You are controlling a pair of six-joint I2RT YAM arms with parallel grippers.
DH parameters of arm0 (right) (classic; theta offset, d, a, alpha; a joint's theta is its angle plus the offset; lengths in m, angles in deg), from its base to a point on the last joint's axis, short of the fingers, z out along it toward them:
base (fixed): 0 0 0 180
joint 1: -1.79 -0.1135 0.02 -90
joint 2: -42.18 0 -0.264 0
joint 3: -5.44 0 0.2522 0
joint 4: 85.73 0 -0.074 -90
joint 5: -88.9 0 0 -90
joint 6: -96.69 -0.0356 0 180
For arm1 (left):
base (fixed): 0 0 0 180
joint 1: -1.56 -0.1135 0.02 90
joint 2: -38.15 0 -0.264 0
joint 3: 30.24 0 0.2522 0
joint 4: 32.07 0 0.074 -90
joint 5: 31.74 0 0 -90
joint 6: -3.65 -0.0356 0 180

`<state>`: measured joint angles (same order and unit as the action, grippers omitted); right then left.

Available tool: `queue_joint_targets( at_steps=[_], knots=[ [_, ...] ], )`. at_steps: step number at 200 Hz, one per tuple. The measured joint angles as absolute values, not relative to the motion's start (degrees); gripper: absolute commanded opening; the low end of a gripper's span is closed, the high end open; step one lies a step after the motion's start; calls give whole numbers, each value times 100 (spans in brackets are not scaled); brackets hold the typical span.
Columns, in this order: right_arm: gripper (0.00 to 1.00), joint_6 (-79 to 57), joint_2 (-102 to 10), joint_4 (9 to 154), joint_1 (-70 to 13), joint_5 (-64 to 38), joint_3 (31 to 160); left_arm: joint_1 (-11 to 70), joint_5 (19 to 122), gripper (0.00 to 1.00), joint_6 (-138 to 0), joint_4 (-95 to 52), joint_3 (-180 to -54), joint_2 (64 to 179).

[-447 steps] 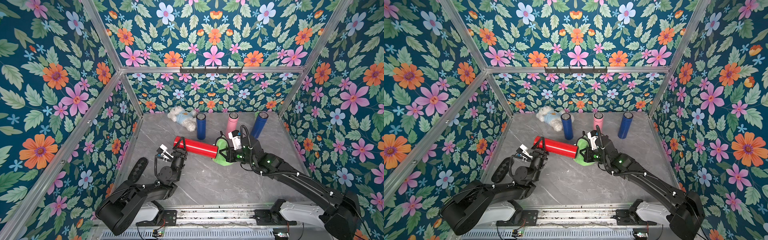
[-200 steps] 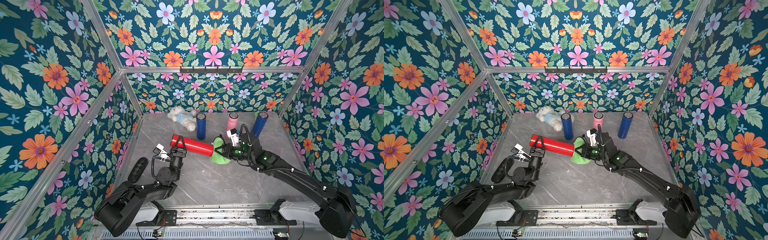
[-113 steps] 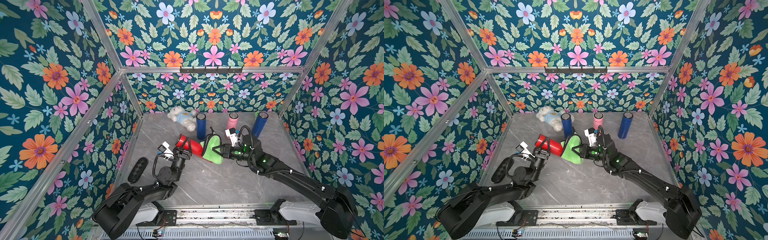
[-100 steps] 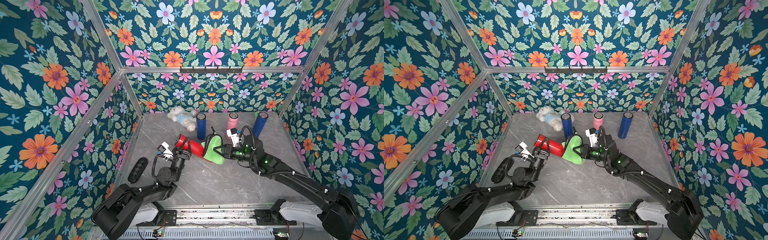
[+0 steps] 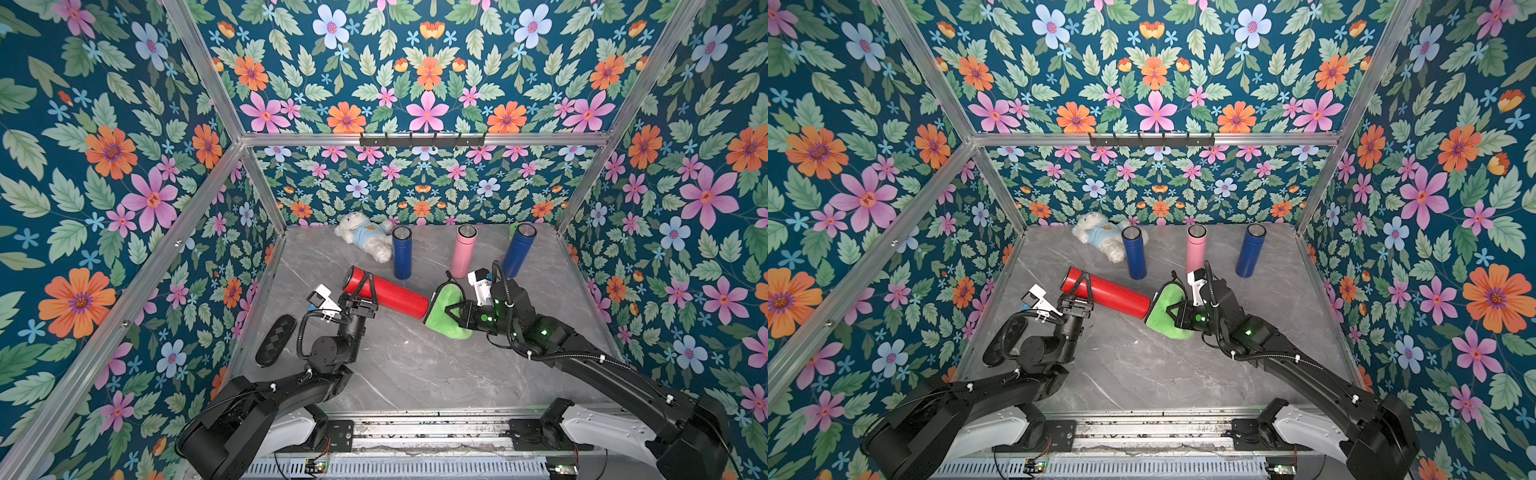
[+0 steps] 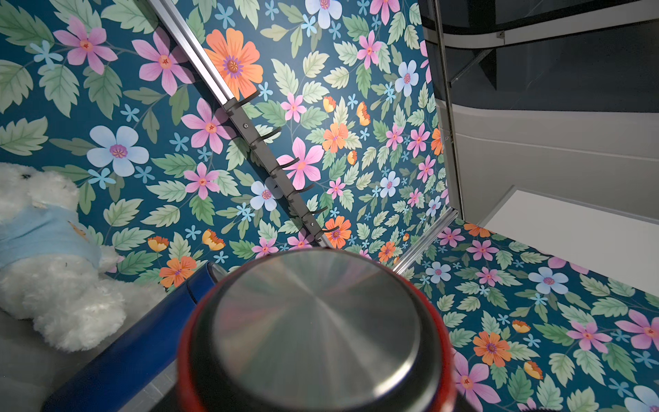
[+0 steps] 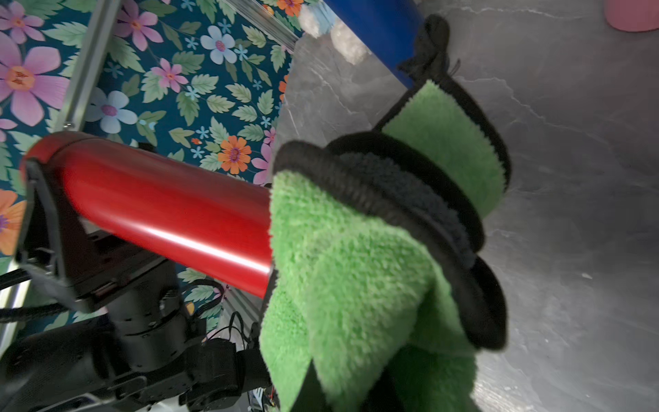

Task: Wipe the surface of the thermos
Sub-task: Wipe the dirt from the surface of the thermos.

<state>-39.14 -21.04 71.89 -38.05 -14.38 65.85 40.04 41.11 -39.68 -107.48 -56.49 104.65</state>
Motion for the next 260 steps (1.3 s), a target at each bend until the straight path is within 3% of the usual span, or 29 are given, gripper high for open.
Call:
queue_joint_targets(
  at_steps=[89, 168, 215, 260],
  knots=[
    [0, -4154, -3610, 9121, -3772, -2223, 6828, 3962, 3978, 0, -3765, -10826, -5678, 10611],
    [0, -5717, -3689, 10775, -3529, -3054, 6476, 3958, 3700, 0, -4068, -11095, -5594, 10545],
    [0, -5940, -3282, 10375, -3514, -3043, 6513, 3951, 3755, 0, -4468, -11104, -5765, 10565],
    [0, -4941, -2178, 9000, -3558, -2951, 6992, 3724, 4198, 0, -5778, -10665, -6012, 10303]
  ],
)
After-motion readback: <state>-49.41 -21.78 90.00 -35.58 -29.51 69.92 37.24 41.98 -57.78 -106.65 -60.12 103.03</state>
